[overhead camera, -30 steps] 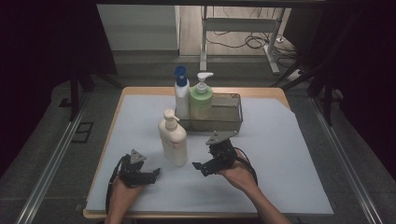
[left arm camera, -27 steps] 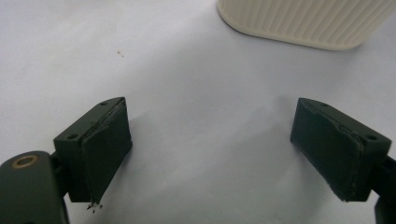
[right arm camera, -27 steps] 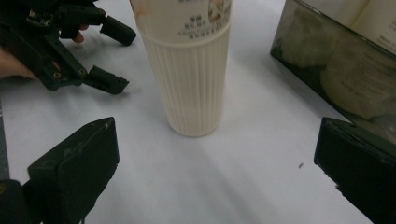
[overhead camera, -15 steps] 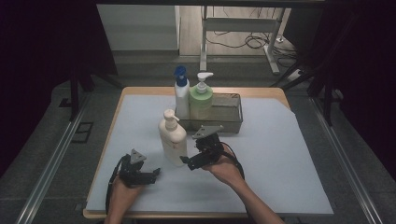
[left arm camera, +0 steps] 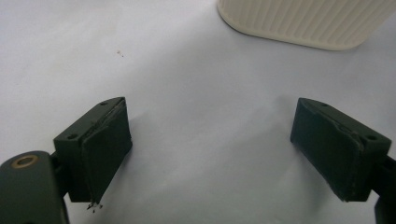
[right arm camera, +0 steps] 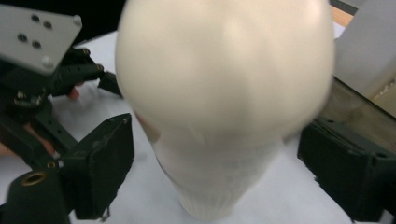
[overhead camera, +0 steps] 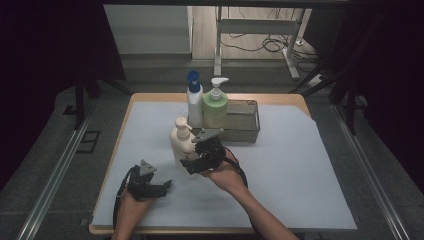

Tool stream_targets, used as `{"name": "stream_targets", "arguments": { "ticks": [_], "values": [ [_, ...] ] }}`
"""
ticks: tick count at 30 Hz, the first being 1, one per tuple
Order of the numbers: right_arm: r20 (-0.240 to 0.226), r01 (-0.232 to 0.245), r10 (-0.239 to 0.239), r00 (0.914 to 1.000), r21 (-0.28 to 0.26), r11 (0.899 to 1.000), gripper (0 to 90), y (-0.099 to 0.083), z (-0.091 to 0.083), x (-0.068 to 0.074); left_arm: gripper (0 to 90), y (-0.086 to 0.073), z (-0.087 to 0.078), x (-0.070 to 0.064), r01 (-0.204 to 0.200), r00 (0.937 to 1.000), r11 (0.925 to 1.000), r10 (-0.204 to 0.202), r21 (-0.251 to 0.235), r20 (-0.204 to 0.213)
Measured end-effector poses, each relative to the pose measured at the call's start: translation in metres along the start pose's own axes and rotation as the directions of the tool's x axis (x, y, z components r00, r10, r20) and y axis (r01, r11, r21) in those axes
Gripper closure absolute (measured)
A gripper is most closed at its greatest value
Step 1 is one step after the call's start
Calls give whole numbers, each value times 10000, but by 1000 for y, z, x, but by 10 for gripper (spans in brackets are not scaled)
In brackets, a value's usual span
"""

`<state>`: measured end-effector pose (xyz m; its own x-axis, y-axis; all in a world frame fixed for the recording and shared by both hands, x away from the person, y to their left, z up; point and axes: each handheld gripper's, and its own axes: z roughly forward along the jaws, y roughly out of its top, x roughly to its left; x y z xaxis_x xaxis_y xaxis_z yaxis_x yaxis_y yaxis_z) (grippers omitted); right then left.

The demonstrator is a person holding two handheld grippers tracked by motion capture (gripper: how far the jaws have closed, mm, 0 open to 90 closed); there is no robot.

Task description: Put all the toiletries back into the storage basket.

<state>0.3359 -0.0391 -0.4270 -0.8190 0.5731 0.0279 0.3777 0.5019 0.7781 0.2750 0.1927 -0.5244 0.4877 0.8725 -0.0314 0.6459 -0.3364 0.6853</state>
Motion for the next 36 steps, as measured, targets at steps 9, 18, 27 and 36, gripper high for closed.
{"name": "stream_targets", "arguments": {
  "ticks": [9, 18, 27, 36],
  "values": [
    [373, -47, 49, 9993, -57, 10000, 197, 9, 11, 4, 120, 0, 0, 0, 2, 10000, 10000, -2, 3, 6],
    [684, 59, -49, 9976, -141, 9999, 336, 15, 15, 8, 119, 0, 0, 0, -8, 10000, 10000, 8, 12, 6],
    [486, 257, -262, 9985, 119, 9996, 363, 16, 9, 10, 120, 0, 0, 0, 36, 10000, 10000, -36, -19, 1],
    [304, 318, -320, 9990, 67, 9995, 364, 19, -14, 6, 120, 0, 0, 0, 26, 10000, 10000, -26, -13, 7]
  ]
}}
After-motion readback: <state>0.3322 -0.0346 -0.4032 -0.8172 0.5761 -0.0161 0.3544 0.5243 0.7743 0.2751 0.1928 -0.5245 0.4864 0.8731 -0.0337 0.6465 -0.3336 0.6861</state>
